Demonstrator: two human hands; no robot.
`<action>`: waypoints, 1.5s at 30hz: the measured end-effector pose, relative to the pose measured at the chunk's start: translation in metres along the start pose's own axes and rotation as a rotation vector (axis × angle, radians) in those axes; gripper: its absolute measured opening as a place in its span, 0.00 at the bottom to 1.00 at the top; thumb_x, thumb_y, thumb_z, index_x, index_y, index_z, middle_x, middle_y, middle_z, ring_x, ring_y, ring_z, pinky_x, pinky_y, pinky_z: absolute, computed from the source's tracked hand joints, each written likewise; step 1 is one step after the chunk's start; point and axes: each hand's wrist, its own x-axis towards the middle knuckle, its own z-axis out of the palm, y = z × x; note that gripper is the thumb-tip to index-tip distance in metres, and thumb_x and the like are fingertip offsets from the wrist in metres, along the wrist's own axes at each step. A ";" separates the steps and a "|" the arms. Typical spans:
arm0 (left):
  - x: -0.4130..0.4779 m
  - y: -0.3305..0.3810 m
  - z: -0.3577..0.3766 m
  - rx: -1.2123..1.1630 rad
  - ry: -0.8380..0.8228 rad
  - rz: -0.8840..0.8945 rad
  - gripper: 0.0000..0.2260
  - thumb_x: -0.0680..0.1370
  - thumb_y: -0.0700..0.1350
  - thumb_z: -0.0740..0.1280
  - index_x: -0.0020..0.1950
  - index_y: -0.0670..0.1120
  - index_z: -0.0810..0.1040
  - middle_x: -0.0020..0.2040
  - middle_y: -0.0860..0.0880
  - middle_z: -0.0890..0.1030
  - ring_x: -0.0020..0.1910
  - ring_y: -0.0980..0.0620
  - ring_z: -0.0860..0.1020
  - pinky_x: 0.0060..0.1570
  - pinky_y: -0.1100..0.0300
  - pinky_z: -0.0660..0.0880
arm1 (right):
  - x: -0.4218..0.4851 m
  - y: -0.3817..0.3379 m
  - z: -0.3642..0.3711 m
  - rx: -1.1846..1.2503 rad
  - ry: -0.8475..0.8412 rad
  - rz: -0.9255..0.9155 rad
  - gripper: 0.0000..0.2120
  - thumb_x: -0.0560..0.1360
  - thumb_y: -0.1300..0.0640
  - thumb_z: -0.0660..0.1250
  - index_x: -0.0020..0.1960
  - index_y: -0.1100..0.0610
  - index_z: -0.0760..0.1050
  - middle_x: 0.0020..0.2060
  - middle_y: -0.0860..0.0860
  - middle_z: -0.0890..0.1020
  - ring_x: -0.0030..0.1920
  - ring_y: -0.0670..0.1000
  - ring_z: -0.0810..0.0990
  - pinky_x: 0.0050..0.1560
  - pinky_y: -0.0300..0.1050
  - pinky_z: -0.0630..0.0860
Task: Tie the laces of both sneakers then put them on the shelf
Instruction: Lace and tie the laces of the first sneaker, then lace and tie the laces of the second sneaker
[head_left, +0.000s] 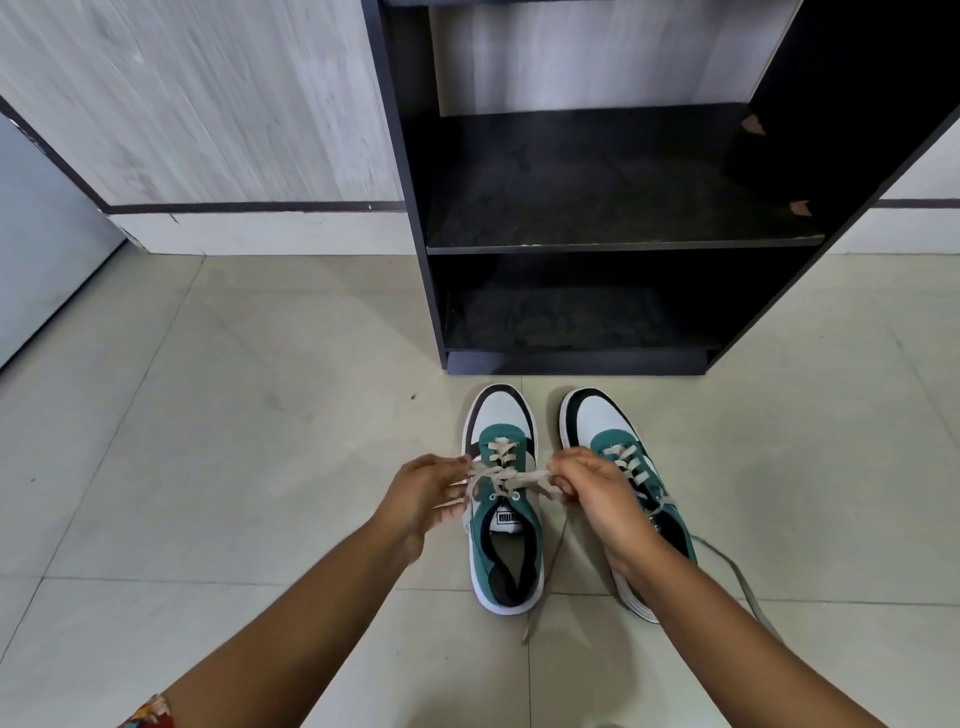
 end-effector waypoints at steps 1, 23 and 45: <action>0.000 -0.005 -0.003 -0.137 -0.022 -0.061 0.04 0.76 0.40 0.65 0.42 0.42 0.77 0.40 0.46 0.84 0.30 0.55 0.79 0.30 0.64 0.76 | -0.002 0.004 -0.002 0.111 -0.001 0.060 0.15 0.76 0.65 0.59 0.31 0.59 0.71 0.26 0.48 0.72 0.33 0.48 0.71 0.32 0.34 0.69; 0.021 -0.040 -0.031 -0.136 0.234 -0.089 0.06 0.78 0.43 0.64 0.46 0.42 0.77 0.49 0.44 0.81 0.51 0.46 0.77 0.45 0.51 0.78 | -0.005 0.035 0.000 -0.184 -0.057 0.123 0.10 0.77 0.57 0.62 0.38 0.57 0.74 0.36 0.49 0.80 0.36 0.48 0.77 0.40 0.43 0.73; -0.015 -0.022 0.018 0.773 0.393 0.752 0.15 0.74 0.41 0.66 0.61 0.48 0.72 0.66 0.47 0.71 0.66 0.46 0.66 0.65 0.54 0.63 | -0.021 0.014 -0.032 -0.279 0.100 -0.195 0.12 0.74 0.65 0.65 0.52 0.52 0.78 0.49 0.47 0.83 0.51 0.46 0.81 0.53 0.35 0.76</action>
